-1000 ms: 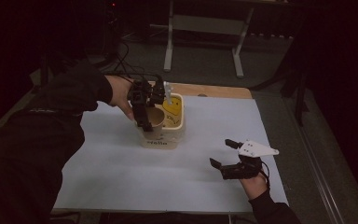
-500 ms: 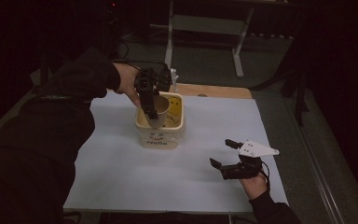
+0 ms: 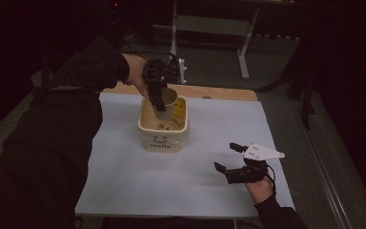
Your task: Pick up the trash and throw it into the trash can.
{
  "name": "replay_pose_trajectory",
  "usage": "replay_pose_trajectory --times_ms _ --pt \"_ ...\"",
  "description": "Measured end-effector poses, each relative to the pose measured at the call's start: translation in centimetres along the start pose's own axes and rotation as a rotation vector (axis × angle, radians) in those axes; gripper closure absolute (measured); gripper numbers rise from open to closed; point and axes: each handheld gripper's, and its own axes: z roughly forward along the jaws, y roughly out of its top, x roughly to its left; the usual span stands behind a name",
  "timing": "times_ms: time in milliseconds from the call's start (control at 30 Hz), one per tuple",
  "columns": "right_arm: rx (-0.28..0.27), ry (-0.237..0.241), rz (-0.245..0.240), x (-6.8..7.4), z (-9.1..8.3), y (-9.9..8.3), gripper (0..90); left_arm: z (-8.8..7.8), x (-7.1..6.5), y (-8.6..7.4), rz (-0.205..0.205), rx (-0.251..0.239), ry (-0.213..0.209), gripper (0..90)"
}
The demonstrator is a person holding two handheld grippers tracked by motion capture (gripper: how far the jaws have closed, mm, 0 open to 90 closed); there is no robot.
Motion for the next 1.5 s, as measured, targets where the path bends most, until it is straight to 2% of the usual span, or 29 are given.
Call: replay_pose_trajectory --times_ms 400,433,600,1133,1233,1300,1367,1500 --pt "0.000 0.002 -0.001 0.0 -0.1 0.0 10.1 -0.4 1.5 -0.2 -0.012 -0.007 0.007 27.8" --pt "-0.001 0.004 -0.001 0.0 -0.1 0.0 10.1 -0.1 1.8 -0.4 -0.024 0.002 -0.002 27.8" --pt "0.001 0.005 0.000 0.0 0.0 0.0 10.1 0.2 2.2 -0.5 -0.025 0.020 -0.003 27.7" --pt "0.001 0.006 -0.002 0.0 0.1 0.0 10.1 1.4 3.0 -0.3 -0.037 0.005 -0.014 26.2" --pt "0.002 0.006 -0.001 0.0 0.0 0.0 10.1 1.5 3.4 -0.3 -0.077 0.009 0.021 20.3" --pt "0.002 0.006 -0.001 0.0 0.0 0.0 10.1 1.7 3.4 -0.4 -0.071 0.014 0.006 8.7" --pt "0.001 0.005 0.000 -0.1 0.0 0.0 10.1 1.8 3.6 -0.4 -0.090 0.015 -0.006 1.3" --pt "0.001 0.005 0.001 -0.1 -0.1 0.0 10.1 1.6 3.6 -0.5 -0.091 -0.013 0.018 0.5"
